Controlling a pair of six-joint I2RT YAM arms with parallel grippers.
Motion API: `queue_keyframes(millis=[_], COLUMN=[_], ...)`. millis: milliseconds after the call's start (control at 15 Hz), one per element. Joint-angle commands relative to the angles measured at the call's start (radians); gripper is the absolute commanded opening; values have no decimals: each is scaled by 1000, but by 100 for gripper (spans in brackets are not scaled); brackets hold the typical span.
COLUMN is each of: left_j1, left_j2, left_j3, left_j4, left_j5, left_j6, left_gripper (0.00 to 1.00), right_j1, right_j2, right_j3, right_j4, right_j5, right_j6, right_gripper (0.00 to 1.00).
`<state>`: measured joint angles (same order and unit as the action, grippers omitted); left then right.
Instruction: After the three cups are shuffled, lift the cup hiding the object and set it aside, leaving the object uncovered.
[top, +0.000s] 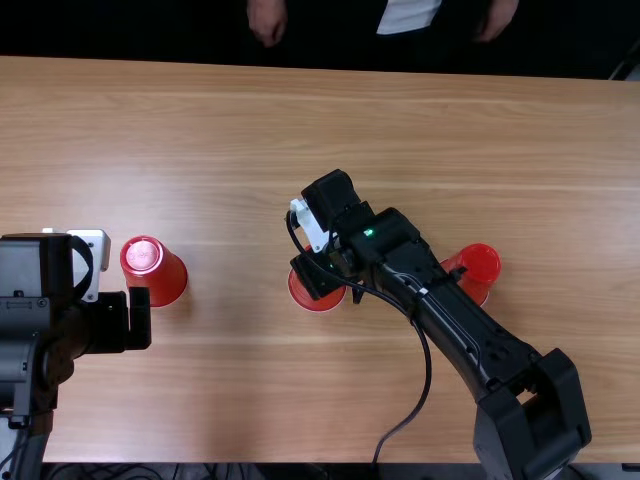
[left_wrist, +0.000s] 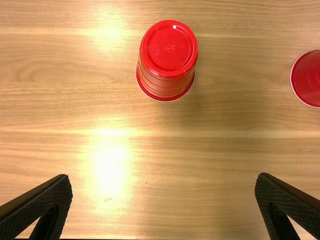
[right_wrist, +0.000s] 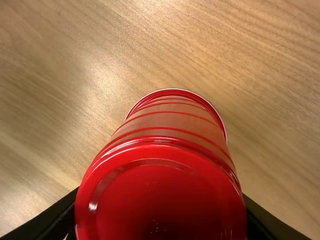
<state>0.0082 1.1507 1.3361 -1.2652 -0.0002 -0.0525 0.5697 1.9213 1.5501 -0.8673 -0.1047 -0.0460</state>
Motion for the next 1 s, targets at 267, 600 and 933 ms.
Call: queue_keyframes(millis=[267,600,933], left_j1=[6,6,4], left_j2=[-2,-3,-5], left_j3=[17,17,17], left_j4=[-1,-1,-1], left_j5=[-9,-9,-9], left_j6=[10,10,12], left_gripper=[100,100,100], right_j1=[6,-54,-120], right_j2=[-130,-308,-509], right_j3=[38,-7,-208], right_j4=[1,-19,-25], right_j5=[-4,-2,-2], right_j6=[96,85,75], right_gripper=[20,20,20])
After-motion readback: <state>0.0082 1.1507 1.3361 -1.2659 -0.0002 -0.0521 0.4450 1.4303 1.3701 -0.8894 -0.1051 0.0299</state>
